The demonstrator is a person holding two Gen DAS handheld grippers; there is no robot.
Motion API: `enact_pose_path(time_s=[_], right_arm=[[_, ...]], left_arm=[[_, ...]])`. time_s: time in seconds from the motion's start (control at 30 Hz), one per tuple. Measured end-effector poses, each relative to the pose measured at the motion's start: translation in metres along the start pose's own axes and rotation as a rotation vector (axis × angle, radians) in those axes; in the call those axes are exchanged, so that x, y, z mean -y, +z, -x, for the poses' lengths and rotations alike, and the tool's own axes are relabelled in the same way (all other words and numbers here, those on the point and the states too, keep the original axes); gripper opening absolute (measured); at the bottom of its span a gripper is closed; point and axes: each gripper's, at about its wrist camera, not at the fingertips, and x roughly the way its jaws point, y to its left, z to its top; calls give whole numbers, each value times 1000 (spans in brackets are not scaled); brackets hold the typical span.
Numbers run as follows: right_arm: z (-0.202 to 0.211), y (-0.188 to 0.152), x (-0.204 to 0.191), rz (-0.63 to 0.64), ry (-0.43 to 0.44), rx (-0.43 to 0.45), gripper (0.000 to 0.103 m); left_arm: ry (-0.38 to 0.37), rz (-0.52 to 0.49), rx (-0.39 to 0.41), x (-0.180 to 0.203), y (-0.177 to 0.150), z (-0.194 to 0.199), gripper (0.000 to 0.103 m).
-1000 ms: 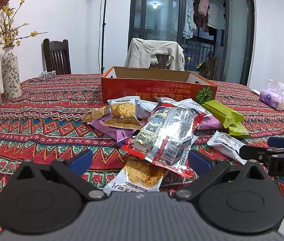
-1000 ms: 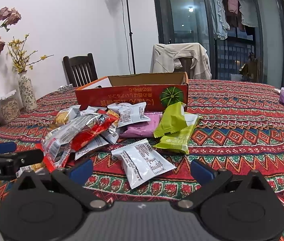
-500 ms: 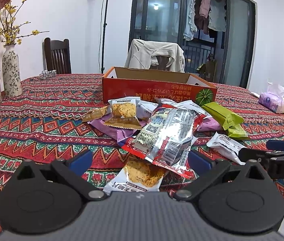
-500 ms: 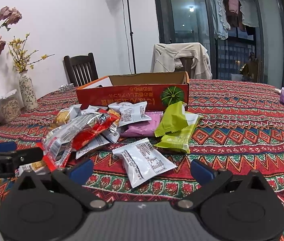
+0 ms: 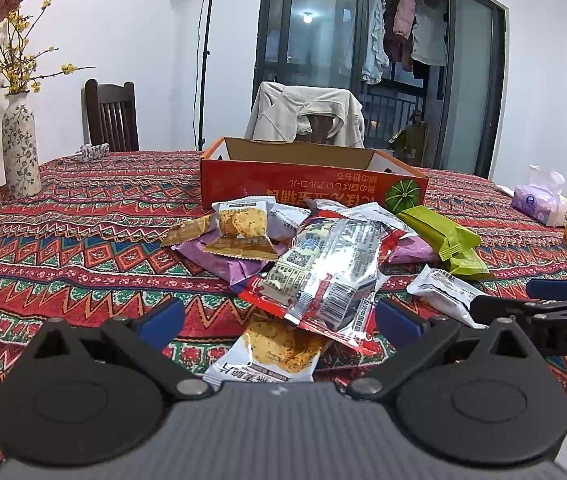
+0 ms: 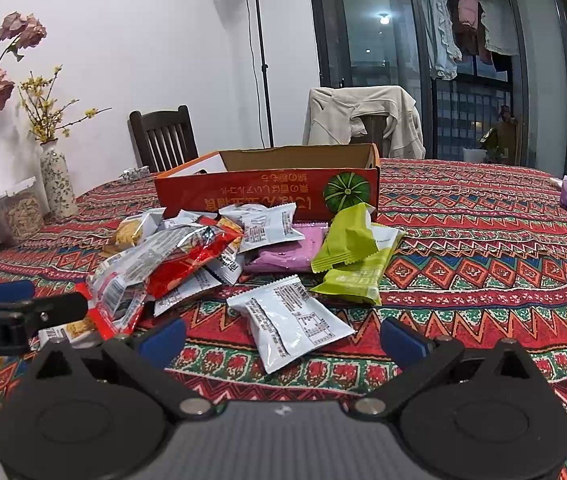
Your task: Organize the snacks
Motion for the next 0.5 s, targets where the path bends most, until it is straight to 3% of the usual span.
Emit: enact_pose_path(time_s=[0.5], right_arm=[[1, -1, -1, 1, 3, -1, 103]], left_arm=[[-2, 0, 8, 1, 0, 2, 103]])
